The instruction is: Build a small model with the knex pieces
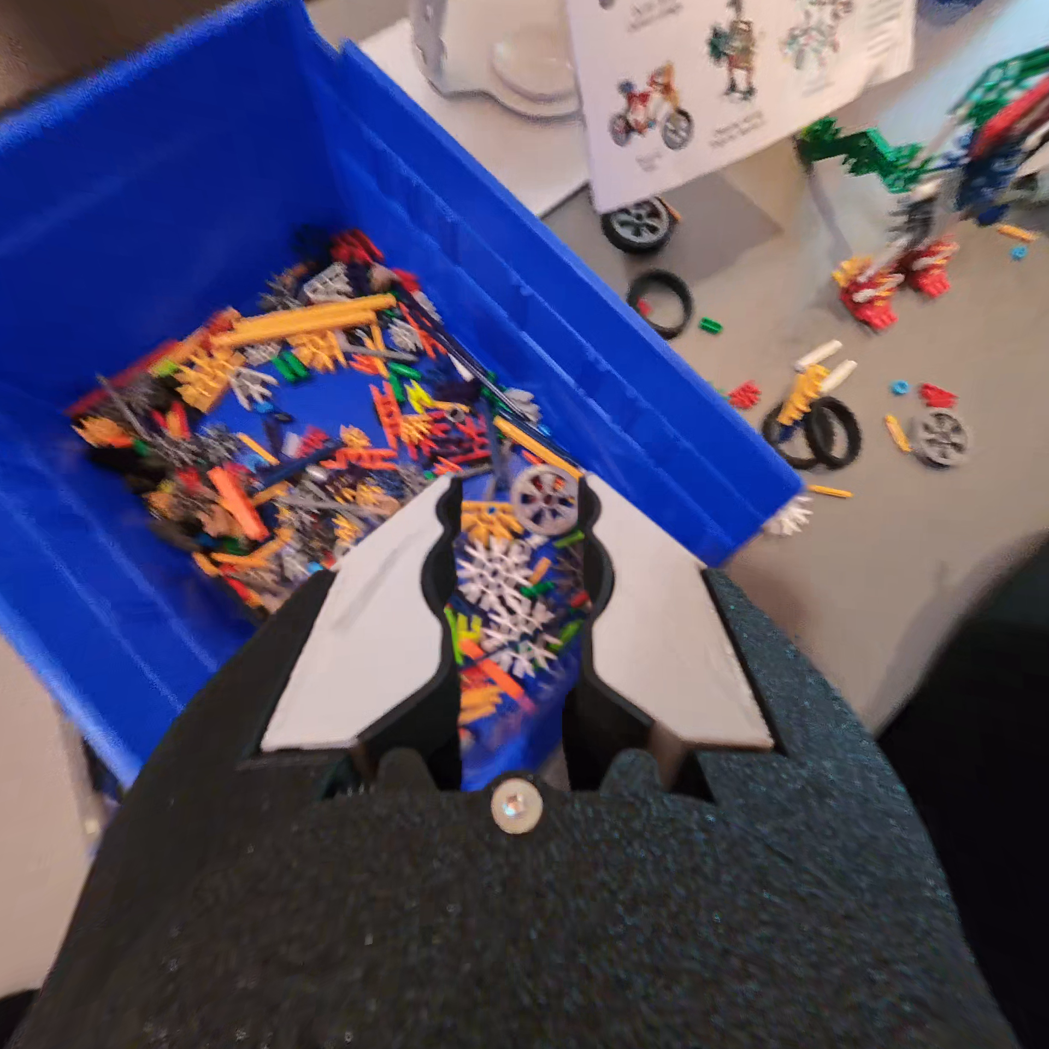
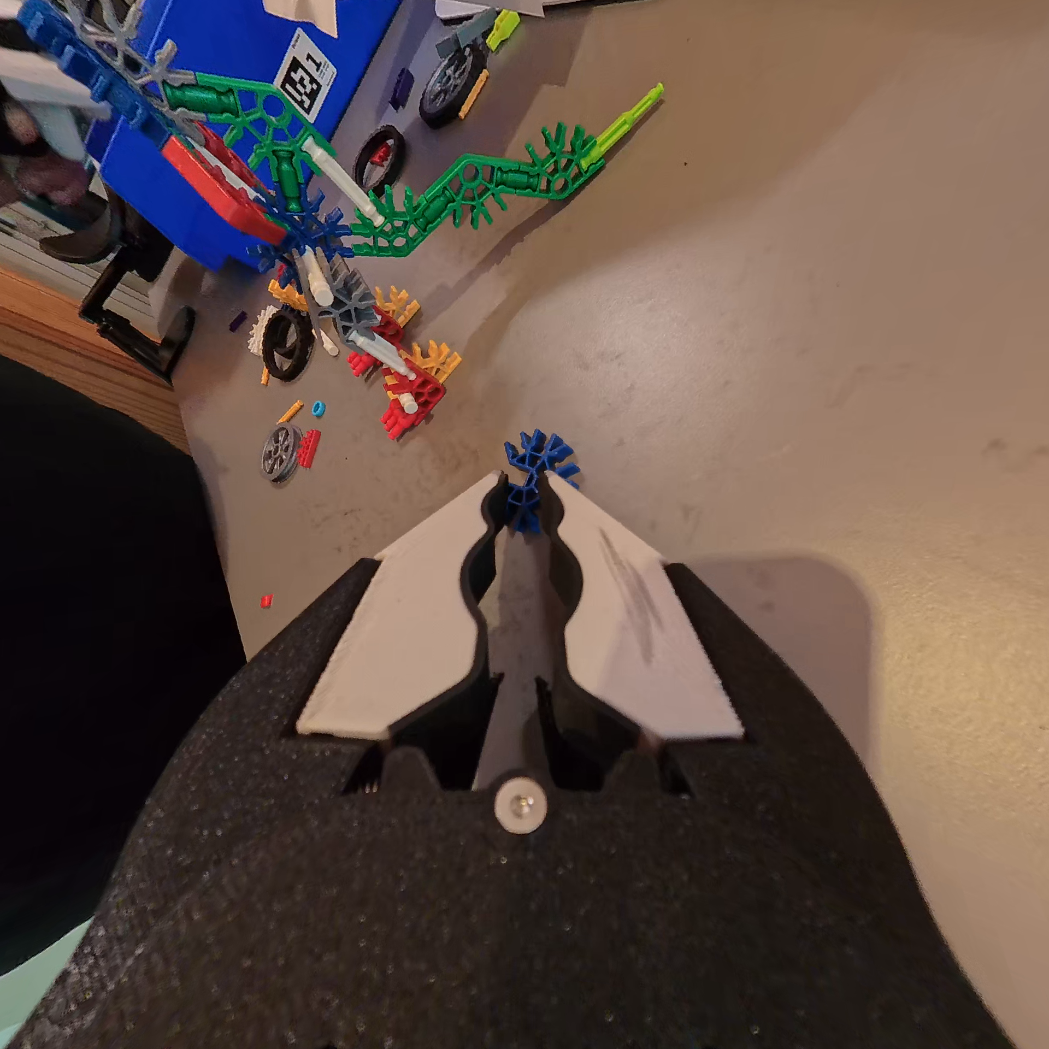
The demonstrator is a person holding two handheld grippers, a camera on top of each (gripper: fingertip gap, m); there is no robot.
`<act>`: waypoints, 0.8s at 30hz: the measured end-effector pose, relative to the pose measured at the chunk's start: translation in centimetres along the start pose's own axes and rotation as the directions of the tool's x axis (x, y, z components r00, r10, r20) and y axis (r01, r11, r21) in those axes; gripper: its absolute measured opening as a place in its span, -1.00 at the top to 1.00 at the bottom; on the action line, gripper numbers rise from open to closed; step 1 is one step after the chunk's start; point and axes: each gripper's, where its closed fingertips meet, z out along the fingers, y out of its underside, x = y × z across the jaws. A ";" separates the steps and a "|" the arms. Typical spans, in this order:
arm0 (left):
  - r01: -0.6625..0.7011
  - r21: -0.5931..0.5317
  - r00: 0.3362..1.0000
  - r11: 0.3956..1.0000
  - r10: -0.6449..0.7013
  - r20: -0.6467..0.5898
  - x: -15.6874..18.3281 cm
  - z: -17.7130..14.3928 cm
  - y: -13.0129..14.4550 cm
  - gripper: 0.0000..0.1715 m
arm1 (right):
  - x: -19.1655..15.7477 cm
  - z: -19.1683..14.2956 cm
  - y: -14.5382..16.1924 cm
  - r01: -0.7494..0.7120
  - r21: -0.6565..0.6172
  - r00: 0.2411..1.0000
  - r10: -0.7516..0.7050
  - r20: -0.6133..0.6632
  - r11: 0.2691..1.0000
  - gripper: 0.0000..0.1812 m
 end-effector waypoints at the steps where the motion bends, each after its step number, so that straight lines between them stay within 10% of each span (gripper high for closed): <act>1: -0.043 -0.002 0.999 0.999 0.043 0.023 -0.9 0.6 -0.6 0.54 | 0.0 0.0 0.0 -0.001 0.000 1.000 0.001 0.001 1.000 0.88; 11: -0.129 -0.089 0.991 0.988 0.132 0.026 -7.2 10.5 -4.0 -0.05 | 0.0 0.0 0.0 0.011 0.002 1.000 -0.011 -0.004 1.000 0.88; 24: -0.101 -0.190 0.994 0.977 0.092 -0.057 -8.5 14.3 -3.5 0.34 | -0.2 0.0 0.1 0.014 -0.004 1.000 -0.014 0.012 1.000 0.86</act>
